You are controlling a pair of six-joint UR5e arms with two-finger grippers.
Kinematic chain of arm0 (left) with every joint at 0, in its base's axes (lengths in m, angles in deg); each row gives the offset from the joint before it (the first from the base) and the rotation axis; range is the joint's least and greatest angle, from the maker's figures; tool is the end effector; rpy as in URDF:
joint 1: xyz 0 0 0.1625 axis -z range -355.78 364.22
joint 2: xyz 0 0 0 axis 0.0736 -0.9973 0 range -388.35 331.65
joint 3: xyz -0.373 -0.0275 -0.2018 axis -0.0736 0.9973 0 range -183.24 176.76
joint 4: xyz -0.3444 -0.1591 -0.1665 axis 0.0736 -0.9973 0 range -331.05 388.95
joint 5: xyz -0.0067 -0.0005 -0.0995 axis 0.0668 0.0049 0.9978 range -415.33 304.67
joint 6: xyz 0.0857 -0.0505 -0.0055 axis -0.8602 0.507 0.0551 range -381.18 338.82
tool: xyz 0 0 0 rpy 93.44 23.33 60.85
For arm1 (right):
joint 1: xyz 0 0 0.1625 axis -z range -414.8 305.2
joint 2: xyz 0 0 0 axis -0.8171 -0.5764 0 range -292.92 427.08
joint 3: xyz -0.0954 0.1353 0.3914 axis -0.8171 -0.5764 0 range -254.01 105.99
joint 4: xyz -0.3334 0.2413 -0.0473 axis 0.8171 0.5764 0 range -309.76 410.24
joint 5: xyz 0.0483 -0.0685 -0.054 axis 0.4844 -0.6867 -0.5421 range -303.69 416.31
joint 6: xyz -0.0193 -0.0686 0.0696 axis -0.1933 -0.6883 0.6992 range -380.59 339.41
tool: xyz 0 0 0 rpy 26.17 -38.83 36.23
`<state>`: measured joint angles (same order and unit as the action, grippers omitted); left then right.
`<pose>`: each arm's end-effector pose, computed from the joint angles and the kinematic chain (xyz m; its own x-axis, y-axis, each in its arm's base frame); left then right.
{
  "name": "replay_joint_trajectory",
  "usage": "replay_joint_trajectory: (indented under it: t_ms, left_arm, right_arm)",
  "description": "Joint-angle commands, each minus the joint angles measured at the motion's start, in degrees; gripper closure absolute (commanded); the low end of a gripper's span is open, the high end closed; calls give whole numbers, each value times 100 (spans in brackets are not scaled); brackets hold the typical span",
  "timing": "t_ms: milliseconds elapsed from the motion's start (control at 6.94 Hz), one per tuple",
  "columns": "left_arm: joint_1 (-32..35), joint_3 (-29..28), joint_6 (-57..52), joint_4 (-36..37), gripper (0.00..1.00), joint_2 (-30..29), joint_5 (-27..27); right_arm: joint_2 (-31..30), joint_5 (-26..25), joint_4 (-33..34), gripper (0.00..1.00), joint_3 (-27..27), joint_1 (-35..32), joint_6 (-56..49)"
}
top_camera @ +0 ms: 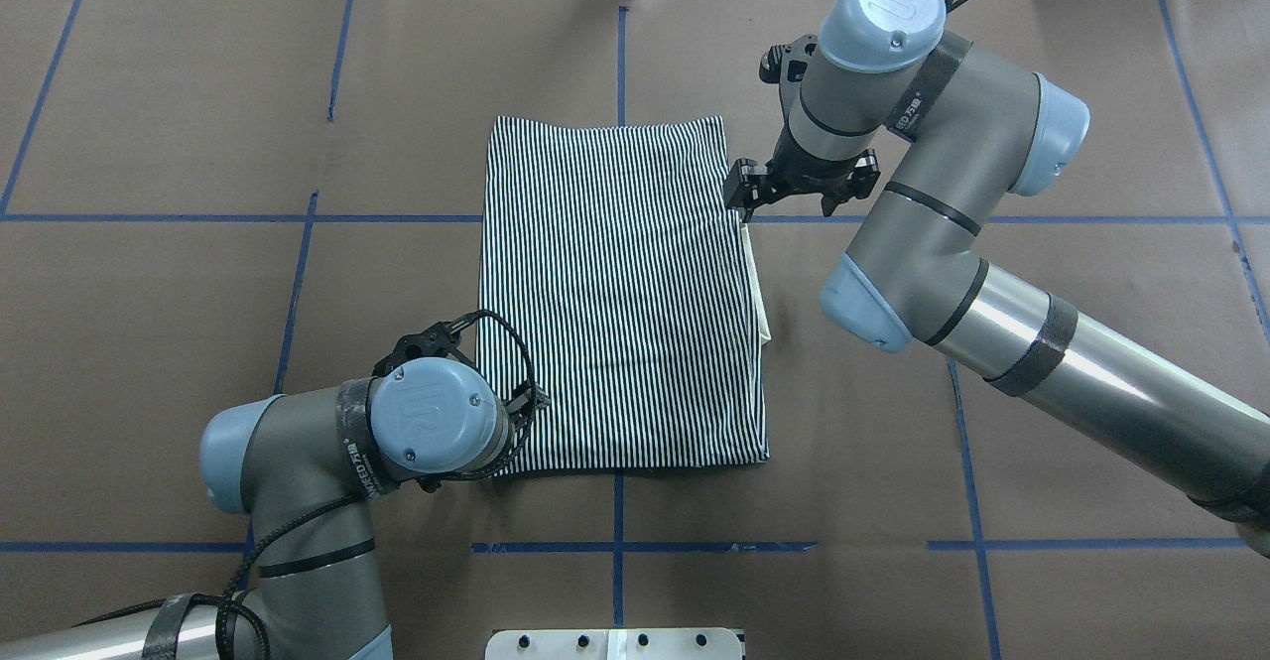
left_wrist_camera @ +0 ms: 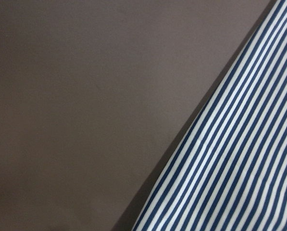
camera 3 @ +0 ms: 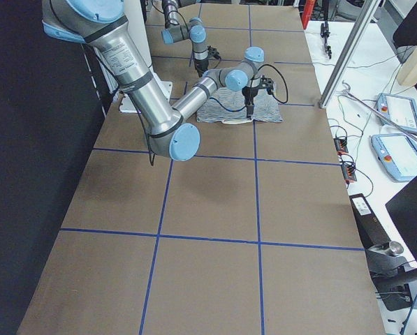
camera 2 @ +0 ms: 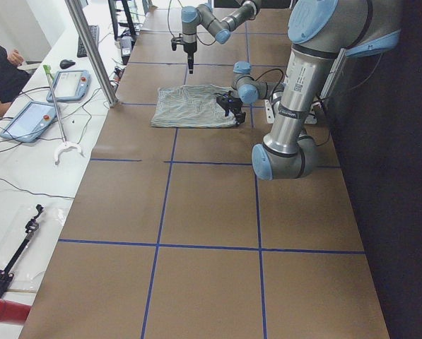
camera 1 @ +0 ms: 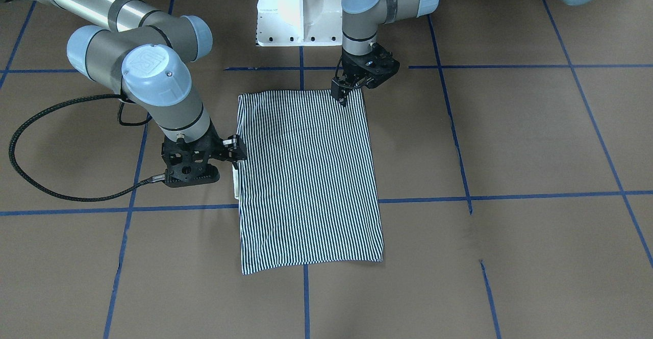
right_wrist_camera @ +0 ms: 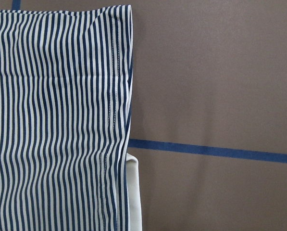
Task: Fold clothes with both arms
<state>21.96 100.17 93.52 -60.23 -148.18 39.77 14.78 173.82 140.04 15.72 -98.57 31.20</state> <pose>0.5695 -0.3128 0.2684 0.5358 -0.6084 -0.5855 0.5177 0.7845 -0.3414 -0.4482 -0.5502 0.2693 0.7028 -0.0864 0.7061 0.0316 0.9954 0.0903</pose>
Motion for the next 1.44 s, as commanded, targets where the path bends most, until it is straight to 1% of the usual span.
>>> replay_joint_trajectory:
  t_ms: [0,144,721,1153,1297]
  left_arm:
    - [2,-127,0,-2,1,-102,8]
    - [2,-163,-9,-2,6,-111,9]
    - [-24,-110,-9,24,9,-76,26]
    - [-60,-93,0,41,9,-32,17]
    - [-60,-93,0,50,12,-32,26]
  right_arm:
    - [1,0,12,0,1,0,7]
    - [-8,-9,21,0,1,0,7]
    - [1,-9,38,0,1,0,-2]
    - [1,-9,47,0,1,9,7]
    - [1,-9,47,0,1,9,7]
